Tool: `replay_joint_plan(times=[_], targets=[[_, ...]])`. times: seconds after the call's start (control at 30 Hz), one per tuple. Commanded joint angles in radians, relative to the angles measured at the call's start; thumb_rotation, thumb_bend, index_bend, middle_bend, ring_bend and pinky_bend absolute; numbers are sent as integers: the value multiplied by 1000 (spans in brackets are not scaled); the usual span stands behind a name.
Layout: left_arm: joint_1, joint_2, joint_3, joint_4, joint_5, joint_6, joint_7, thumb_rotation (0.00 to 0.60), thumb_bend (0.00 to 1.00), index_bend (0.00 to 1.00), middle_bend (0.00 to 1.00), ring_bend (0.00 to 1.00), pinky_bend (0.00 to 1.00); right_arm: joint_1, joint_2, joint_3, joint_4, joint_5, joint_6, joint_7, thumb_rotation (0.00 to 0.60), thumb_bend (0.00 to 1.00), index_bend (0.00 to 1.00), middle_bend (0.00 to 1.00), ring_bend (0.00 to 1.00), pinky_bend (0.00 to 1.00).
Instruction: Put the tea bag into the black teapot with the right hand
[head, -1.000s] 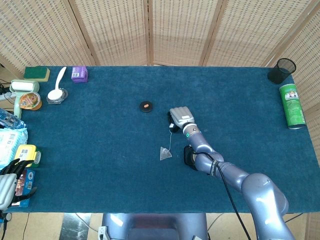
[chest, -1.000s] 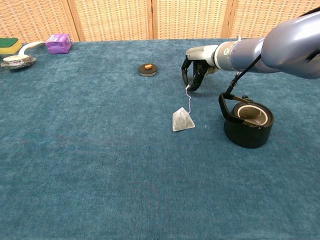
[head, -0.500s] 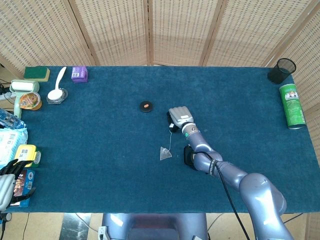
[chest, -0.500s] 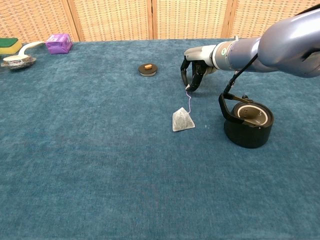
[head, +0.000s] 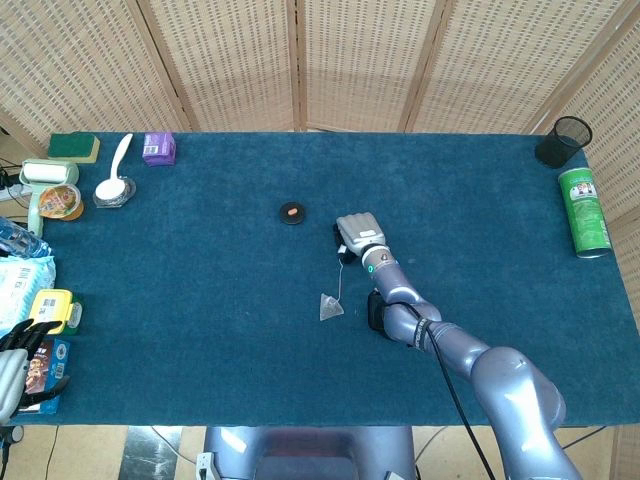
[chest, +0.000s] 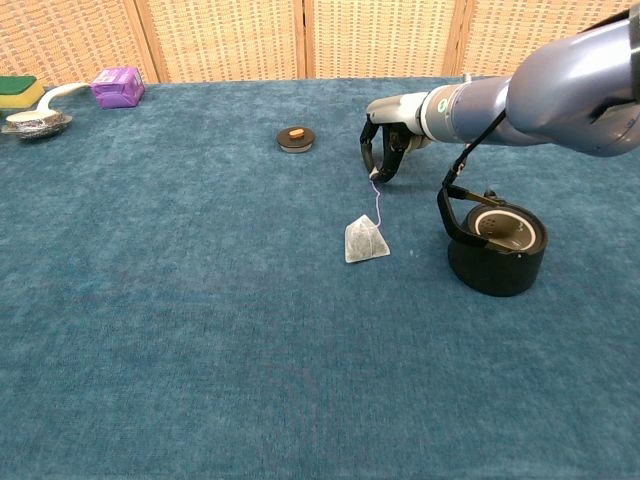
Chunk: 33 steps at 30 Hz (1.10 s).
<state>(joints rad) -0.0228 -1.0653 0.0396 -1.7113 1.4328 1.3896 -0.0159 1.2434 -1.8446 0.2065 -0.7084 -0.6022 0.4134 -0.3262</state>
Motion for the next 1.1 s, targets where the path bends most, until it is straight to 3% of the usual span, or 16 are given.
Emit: replay_joint_plan(times=[0.03, 1.1], targets=[[-1, -1, 0, 1, 1, -1, -1, 600, 273, 159, 191, 86, 137, 2, 3, -3, -1, 11, 0, -8, 600, 448, 515, 1000, 1000, 1000], [1, -4, -3, 8, 1, 2, -4, 600, 273, 157, 191, 86, 137, 10, -6, -7, 1, 65, 14, -40, 600, 464, 598, 1000, 1000, 1000]])
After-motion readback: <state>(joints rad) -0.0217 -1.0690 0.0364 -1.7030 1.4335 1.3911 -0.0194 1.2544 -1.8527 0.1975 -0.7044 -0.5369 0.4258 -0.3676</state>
